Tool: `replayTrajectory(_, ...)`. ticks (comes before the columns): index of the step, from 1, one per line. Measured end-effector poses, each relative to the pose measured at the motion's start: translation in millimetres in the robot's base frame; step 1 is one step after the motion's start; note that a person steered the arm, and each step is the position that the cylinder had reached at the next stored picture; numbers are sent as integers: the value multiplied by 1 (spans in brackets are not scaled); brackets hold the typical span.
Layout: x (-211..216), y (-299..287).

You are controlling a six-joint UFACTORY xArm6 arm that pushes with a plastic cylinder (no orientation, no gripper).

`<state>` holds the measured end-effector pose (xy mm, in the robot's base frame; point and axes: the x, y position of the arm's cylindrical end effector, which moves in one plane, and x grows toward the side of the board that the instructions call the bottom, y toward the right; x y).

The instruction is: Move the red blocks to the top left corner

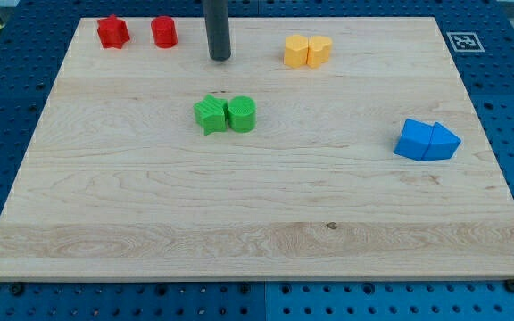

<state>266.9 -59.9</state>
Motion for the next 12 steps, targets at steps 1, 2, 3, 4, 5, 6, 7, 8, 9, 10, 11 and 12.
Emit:
replayTrajectory(1, -31, -4)
replayTrajectory(2, -38, -30)
replayTrajectory(3, -40, -67)
replayTrajectory(4, -37, -102)
replayTrajectory(5, -37, -128)
replayTrajectory(6, -37, -146)
replayTrajectory(7, -40, -159)
replayTrajectory(8, -41, -167)
replayTrajectory(9, -42, -166)
replayTrajectory(10, -41, -141)
replayTrajectory(11, -43, -103)
replayTrajectory(12, -44, -68)
